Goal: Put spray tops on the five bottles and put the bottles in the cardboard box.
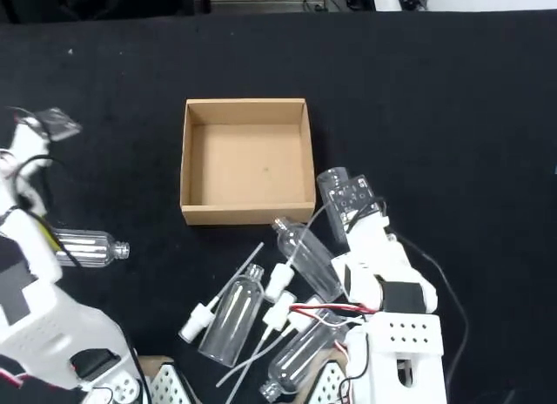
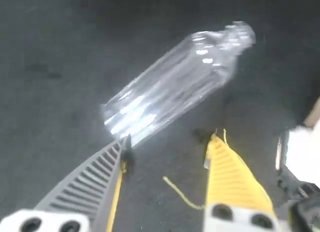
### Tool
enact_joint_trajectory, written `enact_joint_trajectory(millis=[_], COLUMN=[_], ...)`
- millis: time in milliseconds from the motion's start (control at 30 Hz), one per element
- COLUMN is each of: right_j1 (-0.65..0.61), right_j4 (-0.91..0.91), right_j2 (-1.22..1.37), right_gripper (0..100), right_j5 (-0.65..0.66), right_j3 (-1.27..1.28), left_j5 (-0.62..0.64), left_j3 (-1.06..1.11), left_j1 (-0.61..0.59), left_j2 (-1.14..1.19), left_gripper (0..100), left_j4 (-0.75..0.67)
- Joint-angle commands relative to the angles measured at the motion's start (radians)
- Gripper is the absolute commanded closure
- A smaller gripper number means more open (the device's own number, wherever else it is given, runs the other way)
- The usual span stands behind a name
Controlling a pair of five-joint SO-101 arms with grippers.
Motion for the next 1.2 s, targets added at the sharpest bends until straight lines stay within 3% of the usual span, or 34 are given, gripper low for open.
enact_joint_trajectory(millis=[0,267,467,600,833,1000,1167], right_j1=[-0.015,-0.015,-0.015,-0.015,-0.015,-0.015,-0.015], right_j4=[-0.015,-0.021,-0.018,-0.02,-0.023,-0.023,-0.023], right_j2=[-0.016,-0.016,-0.016,-0.016,-0.016,-0.016,-0.016], right_gripper=[88.1,88.1,88.1,88.1,88.1,88.1,88.1], right_j5=[0.005,0.006,0.006,0.005,0.008,0.008,0.006], right_j3=[-0.004,-0.004,-0.004,-0.004,0.005,0.005,0.005], left_j5=[-0.133,-0.285,-0.301,-0.301,-0.279,-0.104,-0.066], left_j3=[0.064,0.315,0.595,0.707,0.734,0.725,0.745], left_j1=[0.025,-0.002,-0.004,-0.007,-0.018,-0.016,-0.022], left_j2=[-0.037,-0.181,-0.252,-0.272,-0.272,-0.264,-0.265], left_gripper=[72,70,70,70,70,70,74], left_j4=[-0.1,-0.278,-0.609,-0.755,-0.784,-0.784,-0.715])
